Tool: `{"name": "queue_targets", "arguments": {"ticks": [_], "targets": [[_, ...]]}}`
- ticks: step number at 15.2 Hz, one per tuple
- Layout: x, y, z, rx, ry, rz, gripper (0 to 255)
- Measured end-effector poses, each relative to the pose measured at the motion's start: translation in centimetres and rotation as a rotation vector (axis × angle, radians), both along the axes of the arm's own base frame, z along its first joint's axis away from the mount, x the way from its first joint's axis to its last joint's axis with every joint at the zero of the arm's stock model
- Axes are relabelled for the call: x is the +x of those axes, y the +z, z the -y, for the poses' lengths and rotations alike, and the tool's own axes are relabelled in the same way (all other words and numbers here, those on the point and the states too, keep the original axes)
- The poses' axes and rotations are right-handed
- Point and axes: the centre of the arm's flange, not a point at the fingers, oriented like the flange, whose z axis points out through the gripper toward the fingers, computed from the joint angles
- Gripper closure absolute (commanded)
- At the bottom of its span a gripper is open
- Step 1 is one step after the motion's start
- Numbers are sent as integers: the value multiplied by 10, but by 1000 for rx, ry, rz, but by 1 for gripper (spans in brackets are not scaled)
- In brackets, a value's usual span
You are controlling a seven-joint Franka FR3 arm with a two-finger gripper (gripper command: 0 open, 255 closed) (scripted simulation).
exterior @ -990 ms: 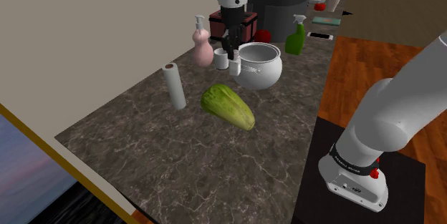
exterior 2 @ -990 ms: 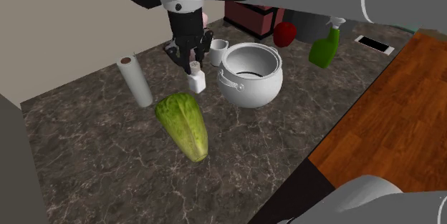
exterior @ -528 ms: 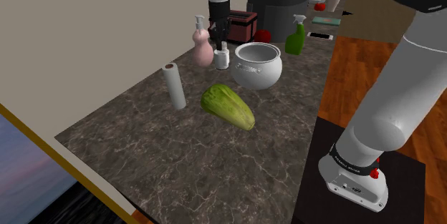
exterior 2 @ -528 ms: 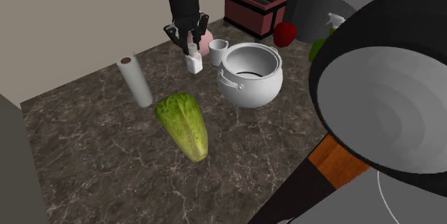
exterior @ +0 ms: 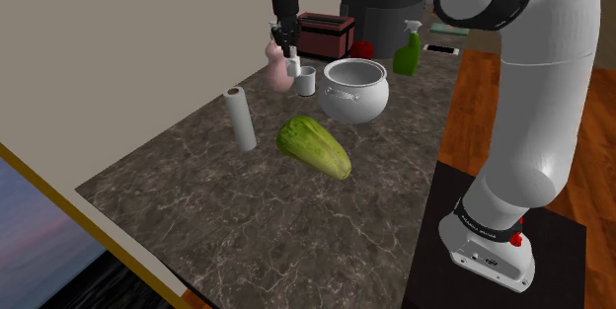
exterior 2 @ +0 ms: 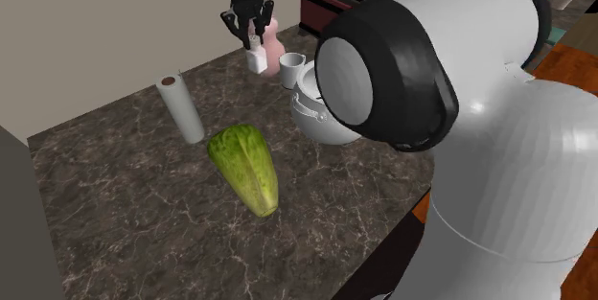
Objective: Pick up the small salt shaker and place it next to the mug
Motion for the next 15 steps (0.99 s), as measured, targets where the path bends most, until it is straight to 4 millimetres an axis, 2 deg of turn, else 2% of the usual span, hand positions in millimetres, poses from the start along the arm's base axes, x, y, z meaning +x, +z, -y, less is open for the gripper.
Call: {"name": "queue_targets", "arguments": {"ticks": [2, 3, 15], "targets": [[24, 0, 8, 0, 0, 0, 255], [28, -3, 10, 0, 0, 0, 255], [33, -63, 12, 0, 0, 0, 255]]}}
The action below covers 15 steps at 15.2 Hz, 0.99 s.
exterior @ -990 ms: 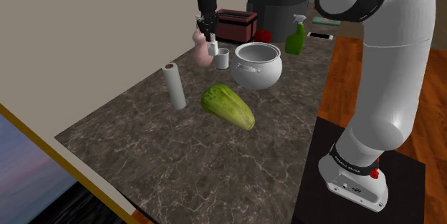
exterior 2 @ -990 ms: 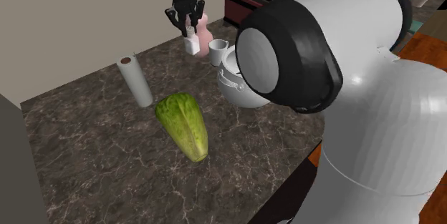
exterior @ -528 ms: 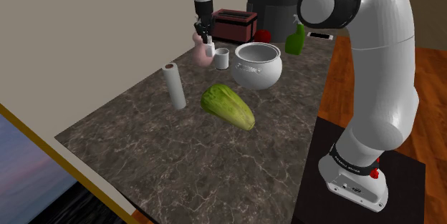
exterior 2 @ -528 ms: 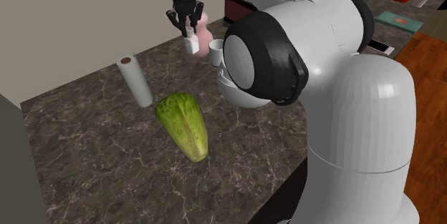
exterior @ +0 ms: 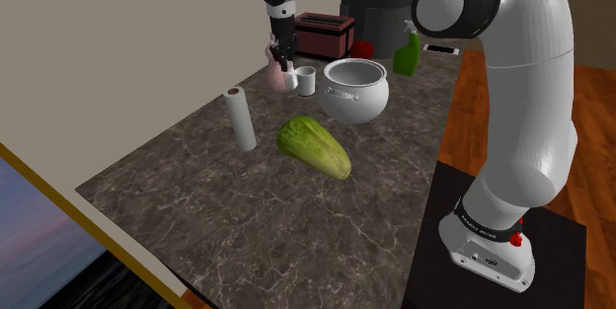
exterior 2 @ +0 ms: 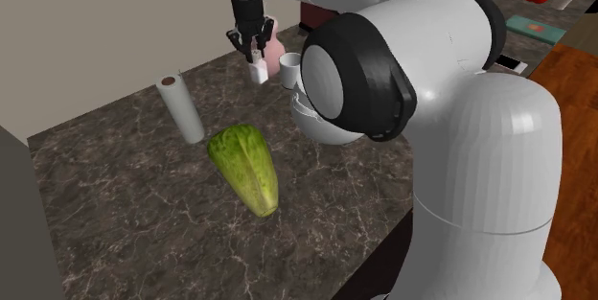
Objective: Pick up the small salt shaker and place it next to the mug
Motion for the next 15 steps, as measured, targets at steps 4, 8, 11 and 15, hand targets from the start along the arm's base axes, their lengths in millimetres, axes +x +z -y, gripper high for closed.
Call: {"name": "queue_targets", "arguments": {"ticks": [4, 8, 11, 15], "targets": [[-1, -21, 0, 0, 0, 0, 255], [0, -42, -1, 0, 0, 0, 255], [0, -58, -2, 0, 0, 0, 255], [0, -79, -1, 0, 0, 0, 255]]}}
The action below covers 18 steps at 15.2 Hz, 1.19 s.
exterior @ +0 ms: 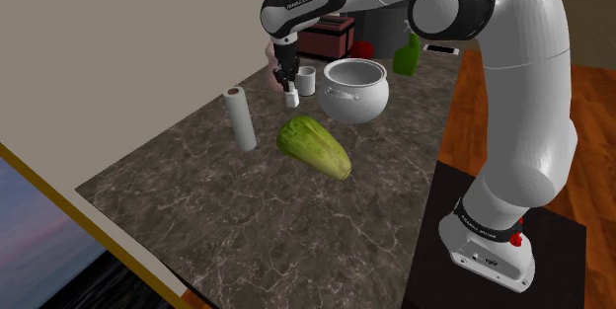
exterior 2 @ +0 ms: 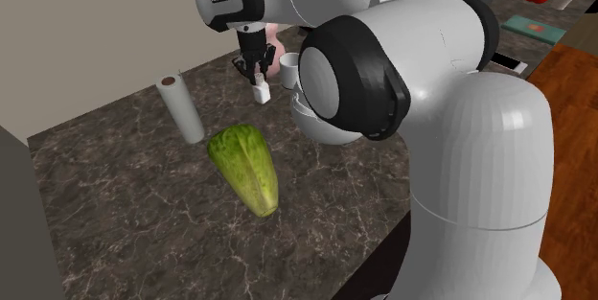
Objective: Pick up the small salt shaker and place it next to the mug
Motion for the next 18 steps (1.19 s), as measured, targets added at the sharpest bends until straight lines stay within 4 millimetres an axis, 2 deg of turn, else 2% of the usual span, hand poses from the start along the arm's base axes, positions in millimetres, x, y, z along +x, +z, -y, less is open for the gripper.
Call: {"name": "queue_targets", "arguments": {"ticks": [3, 9, 10, 16, 18], "targets": [[0, -17, 0, 0, 0, -1, 255], [0, -19, 0, 0, 0, 0, 255], [0, -19, 0, 0, 0, 0, 0], [0, -19, 0, 0, 0, 0, 0], [0, -2, -1, 0, 0, 1, 0]]}}
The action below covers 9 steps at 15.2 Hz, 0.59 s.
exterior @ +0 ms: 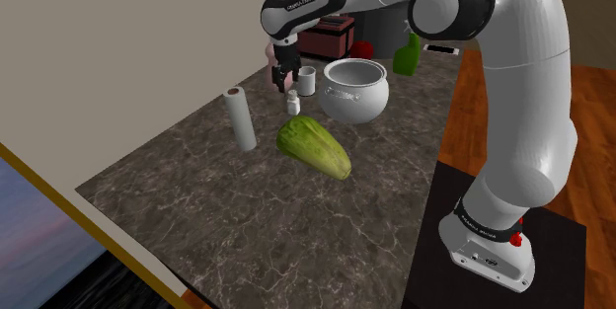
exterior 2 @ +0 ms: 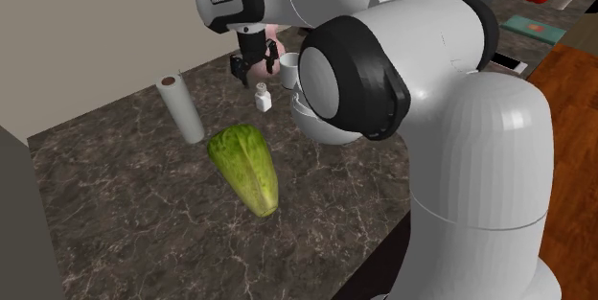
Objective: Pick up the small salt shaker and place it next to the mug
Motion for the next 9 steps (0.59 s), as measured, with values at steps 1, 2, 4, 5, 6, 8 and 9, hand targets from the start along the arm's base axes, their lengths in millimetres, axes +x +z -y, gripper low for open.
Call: {"name": "queue_targets", "arguments": {"ticks": [1, 2, 4, 5, 6, 8, 9], "targets": [[1, 11, 1, 0, 0, 0, 0], [-1, 22, 2, 0, 0, 0, 0], [0, 31, 2, 0, 0, 0, 0], [0, 32, 1, 0, 0, 0, 0], [0, 33, 1, 0, 0, 0, 0], [1, 33, 1, 0, 0, -1, 0], [1, 33, 1, 0, 0, -1, 0]]}}
